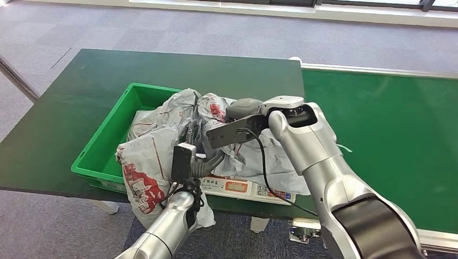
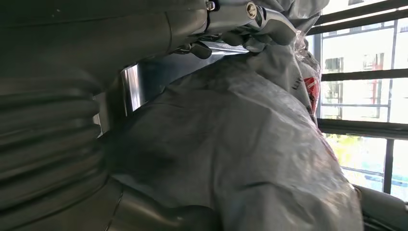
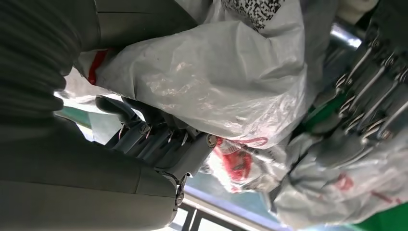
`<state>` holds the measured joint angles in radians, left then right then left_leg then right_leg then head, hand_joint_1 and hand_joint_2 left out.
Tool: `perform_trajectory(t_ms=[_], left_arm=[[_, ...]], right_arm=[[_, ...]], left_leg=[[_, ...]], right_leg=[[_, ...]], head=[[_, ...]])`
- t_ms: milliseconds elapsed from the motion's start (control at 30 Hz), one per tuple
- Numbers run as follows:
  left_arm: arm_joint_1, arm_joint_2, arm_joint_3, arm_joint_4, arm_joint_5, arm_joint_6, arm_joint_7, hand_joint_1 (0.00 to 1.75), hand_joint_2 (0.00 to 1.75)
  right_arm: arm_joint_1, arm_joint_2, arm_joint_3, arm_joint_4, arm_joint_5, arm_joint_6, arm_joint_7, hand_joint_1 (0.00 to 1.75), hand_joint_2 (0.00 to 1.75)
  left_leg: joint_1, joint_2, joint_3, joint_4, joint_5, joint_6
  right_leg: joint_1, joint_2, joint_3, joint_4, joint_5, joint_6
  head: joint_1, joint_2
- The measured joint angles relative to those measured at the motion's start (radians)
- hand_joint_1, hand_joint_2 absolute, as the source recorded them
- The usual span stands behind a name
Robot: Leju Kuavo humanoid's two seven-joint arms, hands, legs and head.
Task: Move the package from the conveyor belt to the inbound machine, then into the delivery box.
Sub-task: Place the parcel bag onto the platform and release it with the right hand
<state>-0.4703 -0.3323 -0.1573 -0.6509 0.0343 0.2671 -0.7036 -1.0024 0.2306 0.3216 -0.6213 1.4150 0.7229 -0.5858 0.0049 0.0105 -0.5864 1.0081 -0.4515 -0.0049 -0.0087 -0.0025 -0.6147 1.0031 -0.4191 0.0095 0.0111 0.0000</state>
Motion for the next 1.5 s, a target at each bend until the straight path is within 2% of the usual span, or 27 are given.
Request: perform_trajectory(t_ms=[300, 500, 633, 833, 967, 1067, 1267, 1500], left_arm=[[0.0, 0.0, -0.032, 0.012, 0.037, 0.0, 0.001, 0.0, 1.75], [0.007, 0.0, -0.073, 0.032, 0.066, 0.011, 0.004, 0.0, 1.75], [0.007, 0.0, -0.084, 0.04, 0.069, 0.016, 0.005, 0.0, 1.75], [0.006, 0.0, -0.086, 0.043, 0.064, 0.018, 0.002, 0.0, 1.75], [0.003, 0.0, -0.085, 0.042, 0.057, 0.018, 0.001, 0.0, 1.75], [0.002, 0.0, -0.085, 0.042, 0.057, 0.021, 0.001, 0.0, 1.75], [-0.001, 0.0, -0.085, 0.042, 0.069, 0.033, 0.001, 0.0, 1.75], [-0.004, 0.0, -0.085, 0.043, 0.072, 0.036, 0.001, 0.0, 1.75]], right_arm=[[0.006, 0.028, 0.06, 0.057, -0.044, 0.0, -0.059, 1.75, 1.75], [0.03, 0.025, 0.096, 0.07, -0.068, 0.0, -0.011, 1.75, 1.75], [0.043, 0.009, 0.105, 0.073, -0.137, -0.002, 0.003, 0.01, 1.75], [0.101, -0.045, 0.084, 0.015, -0.356, -0.002, -0.067, 0.0, 1.75], [0.147, -0.08, 0.042, -0.061, -0.373, -0.002, -0.065, 0.0, 0.0], [0.197, -0.091, -0.028, -0.154, -0.337, -0.002, -0.082, 0.0, 0.0], [0.311, -0.098, -0.19, -0.393, -0.466, -0.002, -0.114, 0.0, 0.0], [0.376, -0.109, -0.268, -0.534, -0.485, -0.002, -0.114, 0.0, 0.0]], left_leg=[[0.0, 0.0, 0.0, 0.0, 0.0, 0.0], [0.0, 0.0, -0.001, 0.0, 0.0, 0.0], [-0.001, 0.0, 0.0, 0.0, 0.0, 0.0], [-0.001, 0.0, 0.0, 0.0, 0.0, 0.0], [-0.001, 0.0, -0.001, 0.0, 0.0, 0.0], [-0.001, 0.0, -0.001, 0.0, 0.0, 0.0], [-0.001, 0.0, -0.001, 0.0, -0.001, 0.0], [-0.001, 0.002, 0.0, 0.0, -0.001, 0.001]], right_leg=[[0.0, 0.0, -0.001, 0.0, 0.0, 0.0], [0.0, 0.0, -0.002, 0.0, 0.0, 0.0], [0.0, 0.0, -0.001, -0.001, 0.0, 0.0], [-0.001, 0.0, -0.002, -0.001, 0.0, 0.0], [-0.001, 0.0, -0.002, -0.001, 0.0, 0.0], [-0.001, 0.0, -0.002, -0.001, 0.0, 0.0], [0.0, 0.0, -0.002, -0.001, 0.0, 0.0], [-0.001, 0.003, -0.002, -0.001, 0.0, 0.0]], head=[[0.0, 0.0], [0.0, 0.0], [0.0, 0.0], [0.0, 0.0], [0.0, 0.0], [0.0, 0.0], [0.0, 0.0], [0.0, 0.0]])
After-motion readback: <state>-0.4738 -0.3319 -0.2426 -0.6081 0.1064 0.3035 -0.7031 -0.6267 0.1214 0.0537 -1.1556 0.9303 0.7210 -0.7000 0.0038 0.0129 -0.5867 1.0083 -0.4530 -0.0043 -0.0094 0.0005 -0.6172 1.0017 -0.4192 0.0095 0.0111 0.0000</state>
